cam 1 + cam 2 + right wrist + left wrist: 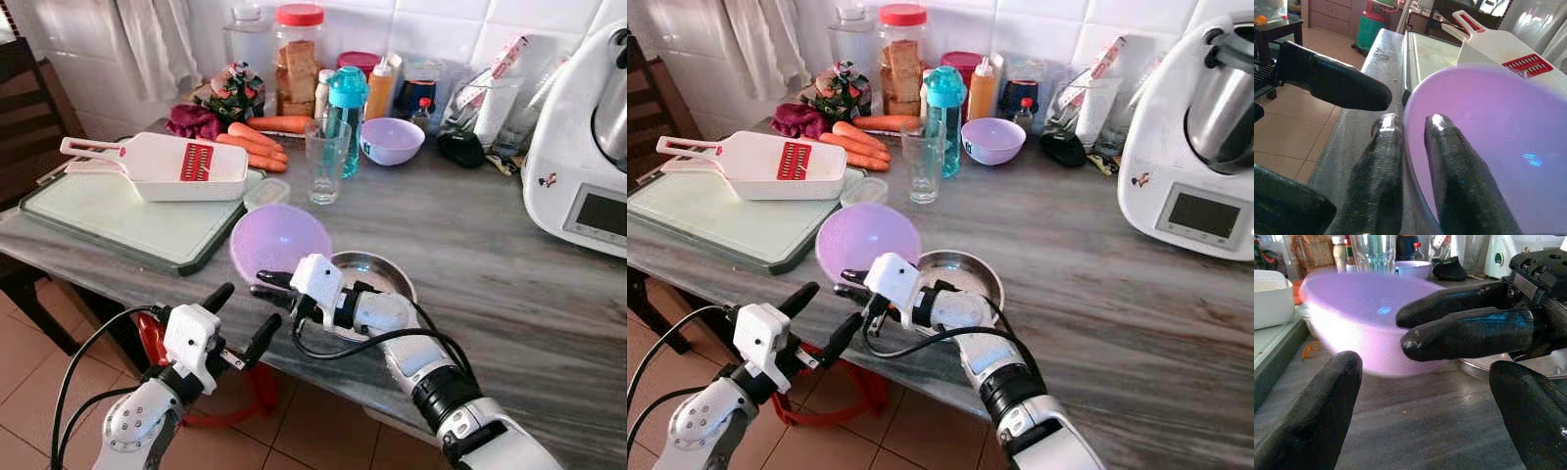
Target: Setting the table
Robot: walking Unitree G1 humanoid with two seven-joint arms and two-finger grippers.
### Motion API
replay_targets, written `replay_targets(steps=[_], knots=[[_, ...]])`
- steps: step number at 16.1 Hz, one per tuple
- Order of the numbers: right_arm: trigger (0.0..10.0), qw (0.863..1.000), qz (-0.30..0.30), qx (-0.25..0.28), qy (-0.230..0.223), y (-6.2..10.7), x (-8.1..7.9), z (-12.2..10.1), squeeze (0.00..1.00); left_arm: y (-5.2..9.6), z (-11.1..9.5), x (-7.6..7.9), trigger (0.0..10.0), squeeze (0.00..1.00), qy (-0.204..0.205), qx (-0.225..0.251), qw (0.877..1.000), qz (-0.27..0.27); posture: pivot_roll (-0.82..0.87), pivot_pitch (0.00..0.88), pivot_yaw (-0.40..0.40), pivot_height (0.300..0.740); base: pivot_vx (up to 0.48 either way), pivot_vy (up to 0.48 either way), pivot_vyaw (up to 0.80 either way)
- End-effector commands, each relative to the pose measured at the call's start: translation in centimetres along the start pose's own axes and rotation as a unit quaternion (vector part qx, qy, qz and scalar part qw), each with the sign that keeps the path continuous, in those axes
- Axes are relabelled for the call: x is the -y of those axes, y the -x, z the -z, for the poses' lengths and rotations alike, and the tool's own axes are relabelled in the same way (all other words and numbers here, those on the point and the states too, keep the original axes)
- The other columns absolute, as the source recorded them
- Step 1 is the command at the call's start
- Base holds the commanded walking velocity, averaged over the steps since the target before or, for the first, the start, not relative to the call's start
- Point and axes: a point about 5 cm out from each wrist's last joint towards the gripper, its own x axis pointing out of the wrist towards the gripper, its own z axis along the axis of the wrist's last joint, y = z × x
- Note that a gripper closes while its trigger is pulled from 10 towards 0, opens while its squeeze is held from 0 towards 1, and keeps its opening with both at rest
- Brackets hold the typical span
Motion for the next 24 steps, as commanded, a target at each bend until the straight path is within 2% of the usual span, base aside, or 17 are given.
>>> replay_targets(steps=[1,14,19,24], knots=[[10.0,1.000,0.005,0.002,0.009,-0.1,0.5,-0.3,1.00,-0.2,-0.4,0.2,10.0,0.00,-0.001,0.005,1.000,0.004,0.12,0.021,-0.011,0.740,0.000,0.000,0.00],[10.0,0.997,0.059,-0.028,0.032,0.5,2.1,0.1,1.00,-0.8,-0.7,0.4,10.0,0.00,-0.001,0.009,1.000,0.009,0.11,0.017,-0.010,0.740,0.000,0.000,0.00],[10.0,0.991,0.107,-0.076,0.037,0.7,3.3,0.8,1.00,-1.1,-0.7,0.6,10.0,0.00,0.000,0.011,1.000,0.006,0.11,0.015,-0.014,0.740,0.000,0.000,0.00],[10.0,0.990,0.118,-0.067,0.040,0.7,3.7,0.3,1.00,-1.2,-0.7,0.5,10.0,0.00,0.000,0.011,1.000,0.004,0.11,0.013,-0.015,0.740,0.000,0.000,0.00]])
